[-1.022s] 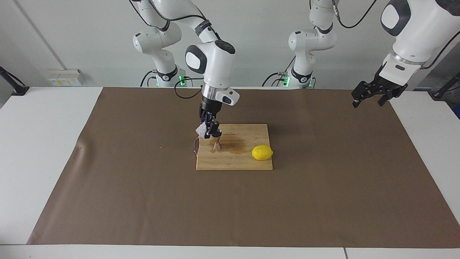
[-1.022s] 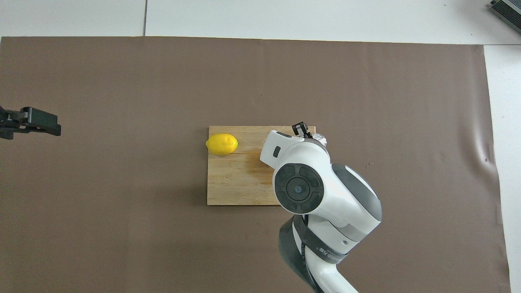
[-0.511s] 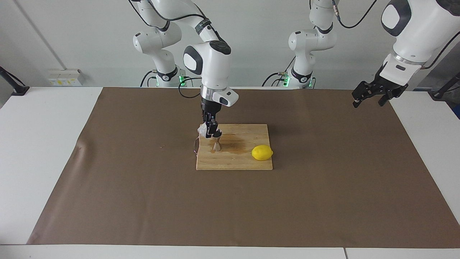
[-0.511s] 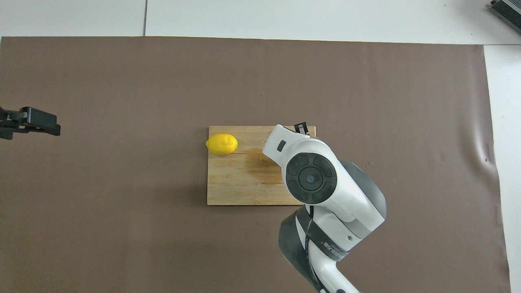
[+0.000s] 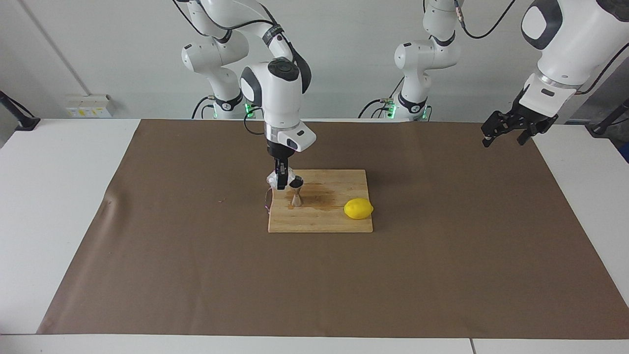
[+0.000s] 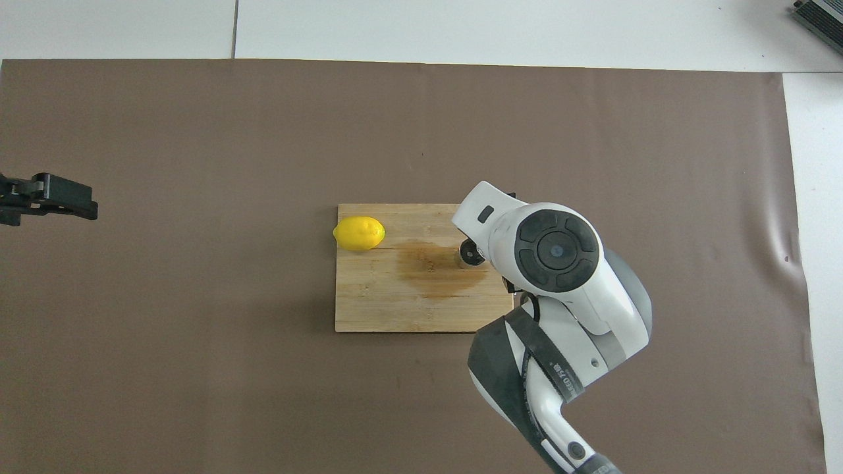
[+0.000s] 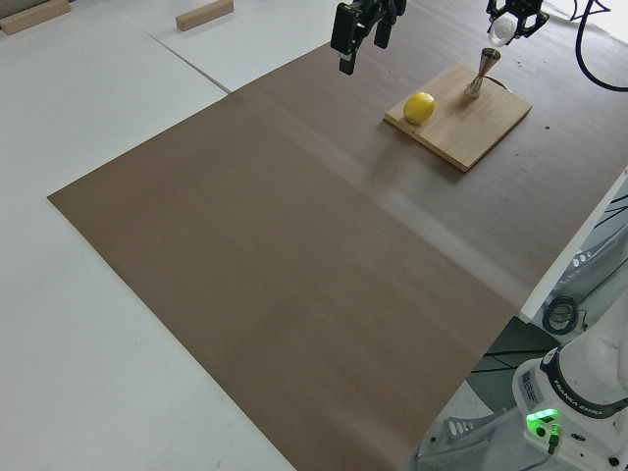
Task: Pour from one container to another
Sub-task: 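Tilt the white cup upright and carry it back beside the board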
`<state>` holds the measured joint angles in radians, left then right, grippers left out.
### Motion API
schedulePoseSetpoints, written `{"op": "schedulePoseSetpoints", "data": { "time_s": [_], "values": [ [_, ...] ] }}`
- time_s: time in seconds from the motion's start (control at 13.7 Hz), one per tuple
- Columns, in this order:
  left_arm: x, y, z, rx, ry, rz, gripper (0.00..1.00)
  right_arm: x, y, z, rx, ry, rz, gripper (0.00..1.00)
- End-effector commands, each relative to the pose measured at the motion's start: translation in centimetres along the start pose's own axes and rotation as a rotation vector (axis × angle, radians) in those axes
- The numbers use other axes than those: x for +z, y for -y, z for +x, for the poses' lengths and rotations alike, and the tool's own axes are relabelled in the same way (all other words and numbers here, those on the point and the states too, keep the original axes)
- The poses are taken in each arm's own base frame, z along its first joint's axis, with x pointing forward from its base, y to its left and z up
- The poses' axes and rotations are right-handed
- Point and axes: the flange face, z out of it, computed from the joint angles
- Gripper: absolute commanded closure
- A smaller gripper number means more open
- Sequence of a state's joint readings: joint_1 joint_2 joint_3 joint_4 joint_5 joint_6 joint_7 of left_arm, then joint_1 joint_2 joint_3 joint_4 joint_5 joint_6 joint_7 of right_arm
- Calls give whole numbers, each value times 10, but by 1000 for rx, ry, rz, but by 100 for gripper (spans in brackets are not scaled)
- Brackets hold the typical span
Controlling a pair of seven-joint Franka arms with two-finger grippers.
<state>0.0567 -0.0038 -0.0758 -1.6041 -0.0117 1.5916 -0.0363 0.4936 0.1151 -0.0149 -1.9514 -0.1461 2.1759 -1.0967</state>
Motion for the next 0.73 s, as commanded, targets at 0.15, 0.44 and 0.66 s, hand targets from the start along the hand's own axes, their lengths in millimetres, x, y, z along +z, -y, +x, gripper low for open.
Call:
{"op": "schedulePoseSetpoints", "data": {
  "time_s": [0.15,0.44,0.66],
  "values": [
    [-1,2,-9,2,1,20,0,5,-10,-30,46,-106,44,100],
    [-1,2,-9,2,1,20,0,30,-13,-88,109,-232,122,100],
    [-1,2,-9,2,1,20,0,63,-3,-142,185,-367,184,100]
  ]
}}
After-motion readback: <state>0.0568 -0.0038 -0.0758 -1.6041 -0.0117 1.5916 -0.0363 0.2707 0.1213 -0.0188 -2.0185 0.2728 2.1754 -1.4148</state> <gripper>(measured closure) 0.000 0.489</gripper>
